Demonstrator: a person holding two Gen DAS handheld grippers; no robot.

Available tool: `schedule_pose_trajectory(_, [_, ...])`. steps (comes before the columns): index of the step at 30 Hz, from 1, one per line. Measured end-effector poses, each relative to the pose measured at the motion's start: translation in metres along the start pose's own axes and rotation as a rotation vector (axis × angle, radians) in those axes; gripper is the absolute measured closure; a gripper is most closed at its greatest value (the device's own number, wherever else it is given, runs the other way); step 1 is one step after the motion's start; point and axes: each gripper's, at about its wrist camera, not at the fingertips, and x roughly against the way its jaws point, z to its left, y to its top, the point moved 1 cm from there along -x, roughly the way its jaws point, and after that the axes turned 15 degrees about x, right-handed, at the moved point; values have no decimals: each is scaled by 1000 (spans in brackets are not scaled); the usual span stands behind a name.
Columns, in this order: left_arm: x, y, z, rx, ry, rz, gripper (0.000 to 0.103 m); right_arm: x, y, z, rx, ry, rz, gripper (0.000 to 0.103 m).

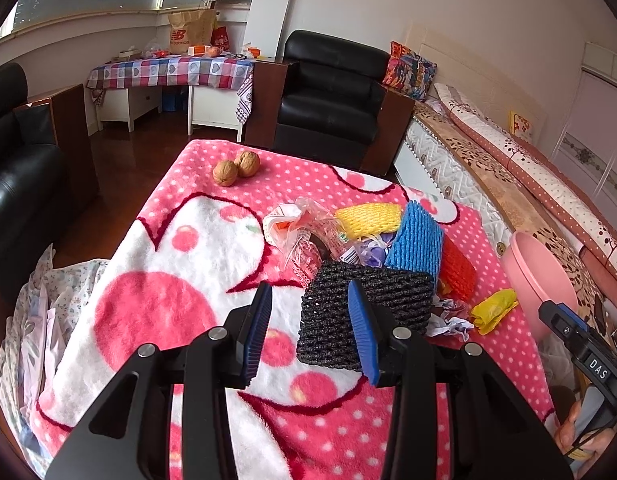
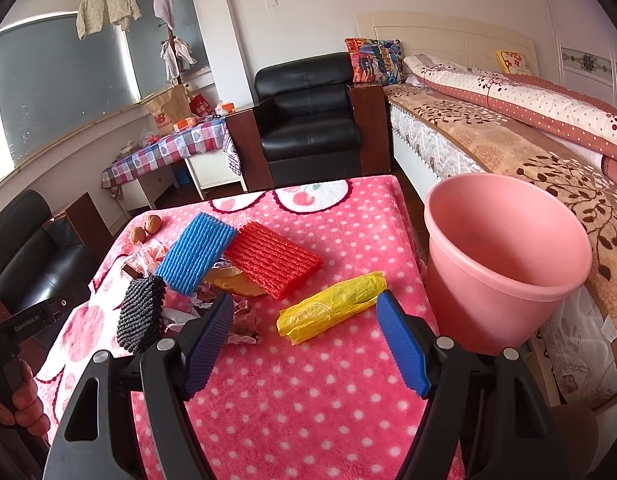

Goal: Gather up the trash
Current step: 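Move the left tool toward the black mesh pad and blue foam net, then grasp the clear plastic bag with the left tool while the right tool grasps the blue foam net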

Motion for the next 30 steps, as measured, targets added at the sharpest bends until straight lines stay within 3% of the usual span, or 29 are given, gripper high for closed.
schedule_pose_trajectory(11, [-8,6,8,15,19,-2,63,-8,12,2,0,15,1,30])
schedule_pose_trajectory(21, [-21,18,7,24,19,-2,63,-31,45,34,59,136,-2,35])
schedule_pose_trajectory(30, [-48,25,8,43,19,43,63,-75,62,56,37,272,81,39])
